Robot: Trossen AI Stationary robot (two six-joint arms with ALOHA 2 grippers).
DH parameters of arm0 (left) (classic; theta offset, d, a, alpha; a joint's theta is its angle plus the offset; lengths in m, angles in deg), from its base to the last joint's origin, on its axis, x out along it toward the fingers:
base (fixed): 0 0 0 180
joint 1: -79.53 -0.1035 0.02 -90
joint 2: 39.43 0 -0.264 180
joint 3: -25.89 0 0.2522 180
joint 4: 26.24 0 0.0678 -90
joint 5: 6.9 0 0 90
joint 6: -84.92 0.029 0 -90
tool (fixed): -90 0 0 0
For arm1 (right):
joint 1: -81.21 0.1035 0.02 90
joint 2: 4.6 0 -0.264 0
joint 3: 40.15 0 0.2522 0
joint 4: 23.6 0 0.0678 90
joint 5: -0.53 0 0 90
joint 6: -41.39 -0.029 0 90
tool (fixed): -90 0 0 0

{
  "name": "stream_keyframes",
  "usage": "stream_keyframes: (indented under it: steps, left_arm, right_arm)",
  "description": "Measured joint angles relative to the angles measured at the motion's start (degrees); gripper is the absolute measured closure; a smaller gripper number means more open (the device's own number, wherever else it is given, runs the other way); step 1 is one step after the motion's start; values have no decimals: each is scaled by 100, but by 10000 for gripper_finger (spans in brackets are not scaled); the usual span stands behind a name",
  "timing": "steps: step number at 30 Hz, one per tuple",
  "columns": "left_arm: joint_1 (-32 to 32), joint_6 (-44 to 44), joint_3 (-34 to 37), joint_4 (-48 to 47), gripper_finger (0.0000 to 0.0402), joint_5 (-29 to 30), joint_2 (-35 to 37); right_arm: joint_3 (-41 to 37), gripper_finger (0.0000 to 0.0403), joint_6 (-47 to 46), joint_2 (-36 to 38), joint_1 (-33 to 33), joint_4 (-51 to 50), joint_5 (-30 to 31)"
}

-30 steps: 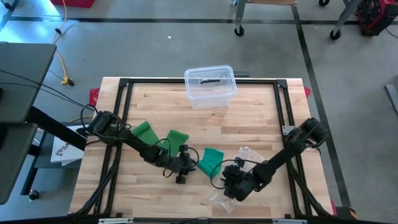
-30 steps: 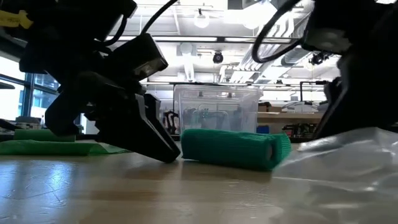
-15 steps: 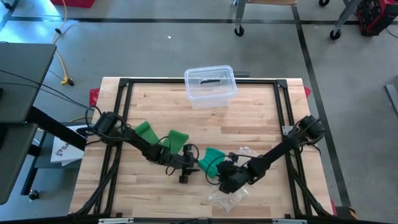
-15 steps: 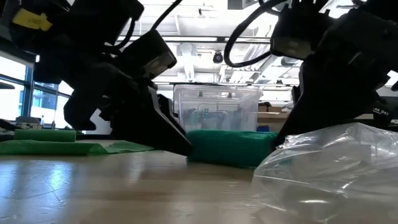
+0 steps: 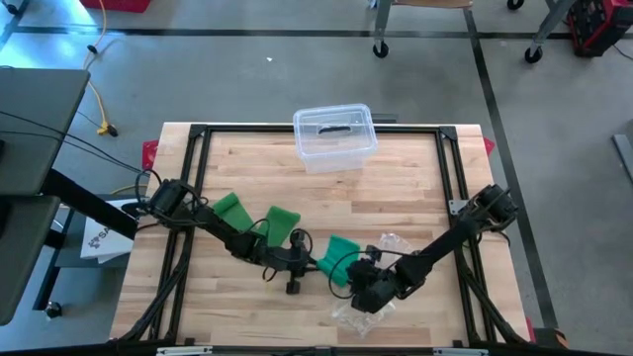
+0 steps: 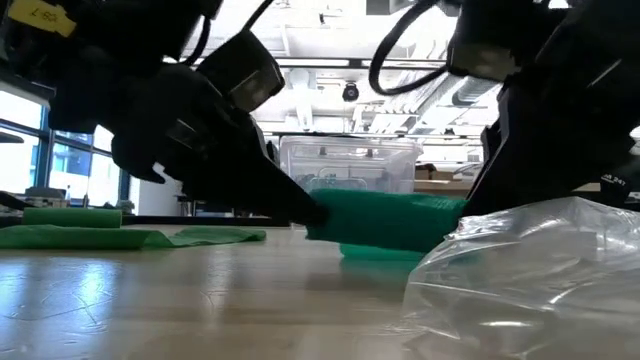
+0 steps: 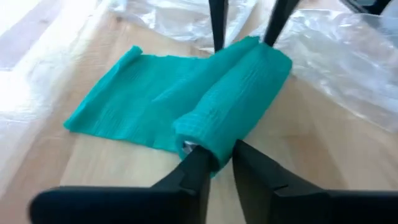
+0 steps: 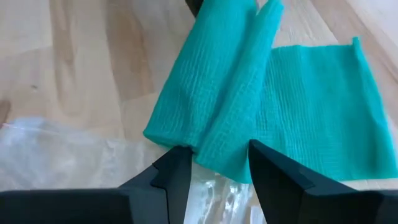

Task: Roll bandage
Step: Roll the blue bandage

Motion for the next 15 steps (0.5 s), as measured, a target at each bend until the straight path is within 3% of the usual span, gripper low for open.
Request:
stream_keyframes:
  steps: [5,11,15]
  left_arm:
    - [141,-67,0,103,395,-82,93]
    - [269,-591,-25,-272,399,97,514]
    - [266,-1248,-39,-1077,400,-188,783]
  right_arm:
    - [355,254,-133,7,137,-730,210]
    - [801,254,-162,14,249,-1563,362]
    - [1078,254,-273,14,259,-2139,233]
